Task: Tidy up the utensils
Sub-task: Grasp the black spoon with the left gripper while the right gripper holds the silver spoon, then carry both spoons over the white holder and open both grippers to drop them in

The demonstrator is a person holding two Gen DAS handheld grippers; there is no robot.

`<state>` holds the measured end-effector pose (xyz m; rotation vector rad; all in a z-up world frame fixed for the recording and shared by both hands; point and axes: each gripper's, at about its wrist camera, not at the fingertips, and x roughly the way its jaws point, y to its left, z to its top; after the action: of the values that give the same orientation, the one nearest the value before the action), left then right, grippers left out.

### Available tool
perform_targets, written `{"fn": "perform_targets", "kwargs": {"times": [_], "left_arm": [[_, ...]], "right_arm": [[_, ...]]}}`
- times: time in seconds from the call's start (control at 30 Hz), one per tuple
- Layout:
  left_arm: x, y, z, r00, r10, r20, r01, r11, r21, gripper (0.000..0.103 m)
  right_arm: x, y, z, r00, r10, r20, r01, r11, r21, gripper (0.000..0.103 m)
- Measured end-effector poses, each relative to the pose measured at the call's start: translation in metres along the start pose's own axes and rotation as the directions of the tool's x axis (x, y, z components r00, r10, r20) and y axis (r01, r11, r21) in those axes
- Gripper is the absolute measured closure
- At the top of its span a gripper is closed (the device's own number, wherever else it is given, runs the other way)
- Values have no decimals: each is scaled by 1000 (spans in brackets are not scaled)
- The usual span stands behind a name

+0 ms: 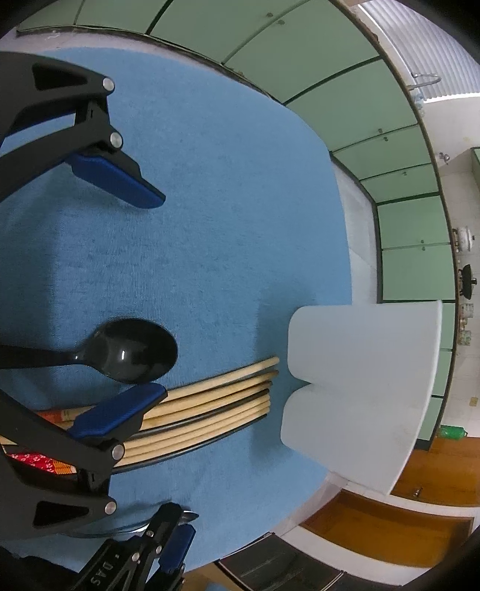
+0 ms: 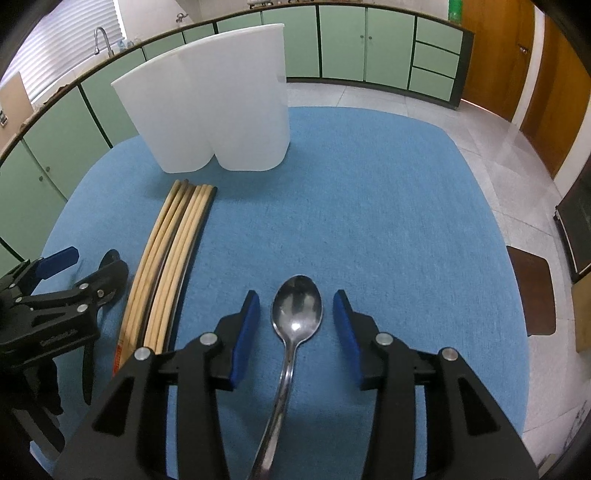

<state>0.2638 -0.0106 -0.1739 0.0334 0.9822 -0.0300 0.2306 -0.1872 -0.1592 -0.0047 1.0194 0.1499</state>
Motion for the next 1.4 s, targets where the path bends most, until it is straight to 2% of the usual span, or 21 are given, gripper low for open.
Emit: {"fn": "perform_targets", "kwargs": {"times": [0.13,0.23,0.3,0.33,0.4,0.43,0.53,0.67,0.8,0.9,0.97,1.1,1.23,1.4], "left_arm": [[5,-3,2,1000,9,-9,-9,1000,15,10],[8,-2,3,1000,-15,-12,15,1000,1,16],[6,-1,3,999,-32,6,32,999,-4,37],[5,-1,4,999,-46,13,46,999,-4,42],[3,1,5,997,-79,21,79,997,-10,63],[2,3,5,995,-96,23,96,995,-14,66],[-2,6,3,992,-118,33,119,993,-18,68],[-21,14,-5,977,-169,132,174,984,-26,68],[-50,17,-10,934,-199,298,206,979,7,68],[-67,13,-13,897,-188,400,183,982,51,68],[-76,13,-11,871,-192,453,187,981,58,68],[-87,15,-6,833,-195,518,195,979,54,68],[-108,19,8,788,-189,586,193,980,56,68],[-134,19,55,702,-187,687,194,979,69,68]], "right_arm": [[3,1,4,1000,5,-7,-5,1000,1,62],[5,2,5,1000,7,-23,-7,1000,1,64],[8,4,7,1000,4,-31,-4,1000,-14,75],[8,4,8,999,2,-32,-2,1000,-18,75],[9,3,9,999,5,-32,-5,1000,-17,75],[8,2,9,1000,11,-29,-11,1000,-14,75],[4,-3,7,999,45,6,-45,999,-5,76],[-21,-11,3,981,93,168,-92,996,-12,76],[-43,-18,3,947,119,299,-114,993,-36,76],[-57,-17,8,921,137,366,-126,991,-55,76],[-64,-22,11,905,154,397,-143,988,-57,76],[-79,-24,20,875,168,454,-154,986,-69,76],[-103,-24,42,837,179,518,-156,984,-87,76],[-134,-30,88,775,202,599,-166,979,-116,76]]}}
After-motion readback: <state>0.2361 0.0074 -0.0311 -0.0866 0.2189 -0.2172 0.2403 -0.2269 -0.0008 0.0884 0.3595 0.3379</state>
